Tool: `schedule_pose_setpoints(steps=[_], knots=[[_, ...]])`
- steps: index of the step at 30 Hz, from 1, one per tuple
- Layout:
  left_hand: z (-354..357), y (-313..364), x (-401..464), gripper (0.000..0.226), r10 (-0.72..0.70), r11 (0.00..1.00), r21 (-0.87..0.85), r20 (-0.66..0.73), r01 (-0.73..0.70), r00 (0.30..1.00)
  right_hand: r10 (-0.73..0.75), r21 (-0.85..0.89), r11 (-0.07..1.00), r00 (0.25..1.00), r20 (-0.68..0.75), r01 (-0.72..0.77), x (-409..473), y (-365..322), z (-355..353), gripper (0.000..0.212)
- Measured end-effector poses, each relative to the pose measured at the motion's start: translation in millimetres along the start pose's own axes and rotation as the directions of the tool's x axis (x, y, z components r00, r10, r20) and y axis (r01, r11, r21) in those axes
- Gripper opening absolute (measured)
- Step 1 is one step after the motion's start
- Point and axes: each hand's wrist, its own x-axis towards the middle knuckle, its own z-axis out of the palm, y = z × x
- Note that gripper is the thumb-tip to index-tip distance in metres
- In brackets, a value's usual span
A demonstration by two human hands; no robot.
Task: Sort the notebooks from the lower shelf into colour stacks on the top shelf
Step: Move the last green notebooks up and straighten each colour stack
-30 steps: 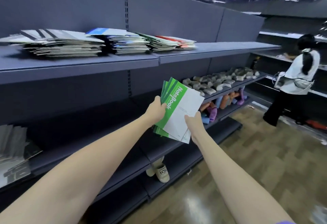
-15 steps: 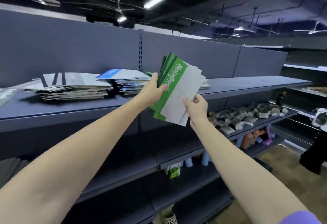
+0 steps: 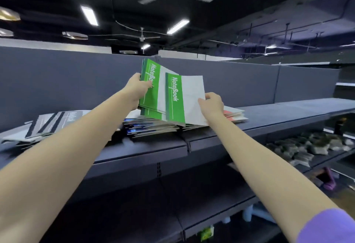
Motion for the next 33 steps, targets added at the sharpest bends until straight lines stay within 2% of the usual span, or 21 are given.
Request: schedule_pose_setpoints(steps=[2,4,6,10,12,13,14,16,18,20,23,26,29,33], knots=[[-5,-1,14,0.011,-0.012,1.000,-0.002,-0.084,0.012,0.996,-0.023,-0.097,0.995,0.999,0.029,0.025,21,9,2,0.011],[-11,-2,23,0.017,-0.041,0.999,0.011,-0.155,0.043,0.987,-0.010,-0.141,0.990,0.995,0.095,0.023,39,20,5,0.026],[-15,-4,32,0.016,-0.065,0.996,0.043,-0.219,0.076,0.974,-0.034,-0.262,0.961,0.982,0.184,0.083,54,28,9,0.028],[-17,2,39,0.020,-0.070,0.995,0.048,-0.311,0.089,0.948,-0.074,-0.547,0.786,0.922,0.380,0.288,63,28,21,0.009],[-13,3,39,0.028,-0.093,0.993,0.036,-0.318,0.110,0.943,-0.115,-0.638,0.686,0.918,0.380,0.350,67,27,27,0.012],[-10,4,38,0.030,-0.097,0.993,0.038,-0.310,0.114,0.946,-0.158,-0.644,0.670,0.918,0.363,0.370,69,24,31,0.018],[-6,4,39,0.031,-0.094,0.993,0.041,-0.298,0.111,0.950,-0.203,-0.605,0.689,0.908,0.367,0.399,71,20,34,0.021],[4,6,39,0.031,-0.098,0.992,0.047,-0.281,0.116,0.955,-0.235,-0.353,0.839,0.861,0.451,0.414,74,7,40,0.028],[15,7,38,0.032,-0.112,0.991,0.045,-0.262,0.128,0.959,-0.179,-0.079,0.958,0.793,0.583,0.274,71,-3,48,0.046],[24,5,38,0.036,-0.141,0.988,0.028,-0.238,0.152,0.961,-0.131,0.021,0.989,0.793,0.595,0.147,69,-7,56,0.053],[34,4,34,0.052,-0.165,0.984,0.022,-0.234,0.175,0.958,-0.016,0.104,0.994,0.874,0.485,-0.039,73,-3,61,0.054],[37,-3,37,0.072,-0.169,0.978,0.076,-0.252,0.193,0.953,-0.024,0.085,0.996,0.918,0.396,-0.011,76,2,48,0.034],[37,-9,38,0.068,-0.177,0.979,0.054,-0.248,0.196,0.952,0.005,0.113,0.992,0.896,0.443,-0.062,78,8,38,0.021],[35,-7,34,0.062,-0.191,0.979,0.022,-0.241,0.202,0.952,0.086,0.143,0.973,0.866,0.493,-0.179,78,12,29,0.017]])
